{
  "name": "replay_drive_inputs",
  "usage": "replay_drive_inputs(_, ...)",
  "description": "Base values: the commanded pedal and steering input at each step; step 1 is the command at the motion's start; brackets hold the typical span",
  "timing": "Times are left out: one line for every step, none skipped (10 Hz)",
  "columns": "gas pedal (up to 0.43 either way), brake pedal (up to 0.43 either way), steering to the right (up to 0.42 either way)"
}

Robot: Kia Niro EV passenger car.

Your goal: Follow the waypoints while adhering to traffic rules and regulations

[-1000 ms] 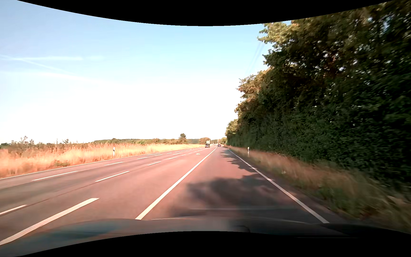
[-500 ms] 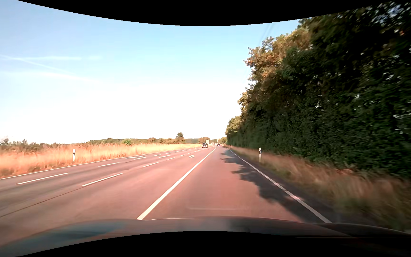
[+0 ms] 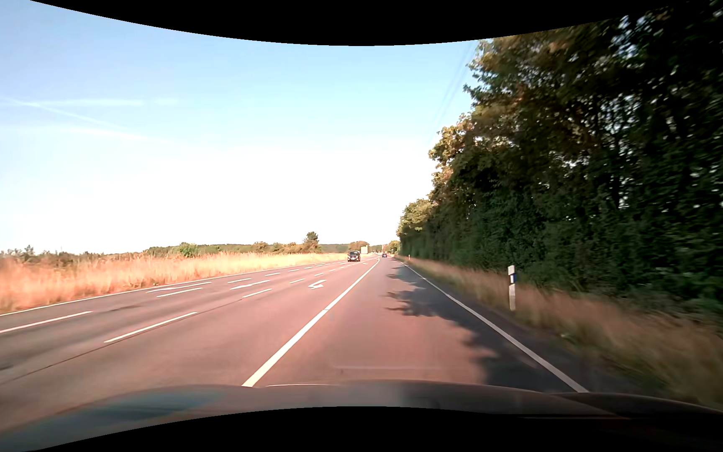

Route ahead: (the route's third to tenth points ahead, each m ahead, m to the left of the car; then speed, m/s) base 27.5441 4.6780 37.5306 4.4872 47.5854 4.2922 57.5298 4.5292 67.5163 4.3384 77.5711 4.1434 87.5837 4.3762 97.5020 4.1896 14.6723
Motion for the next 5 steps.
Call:
replay_drive_inputs(0.299, 0.0, -0.003)
replay_drive_inputs(0.299, 0.0, -0.003)
replay_drive_inputs(0.299, 0.0, -0.003)
replay_drive_inputs(0.299, 0.0, -0.003)
replay_drive_inputs(0.299, 0.0, -0.003)
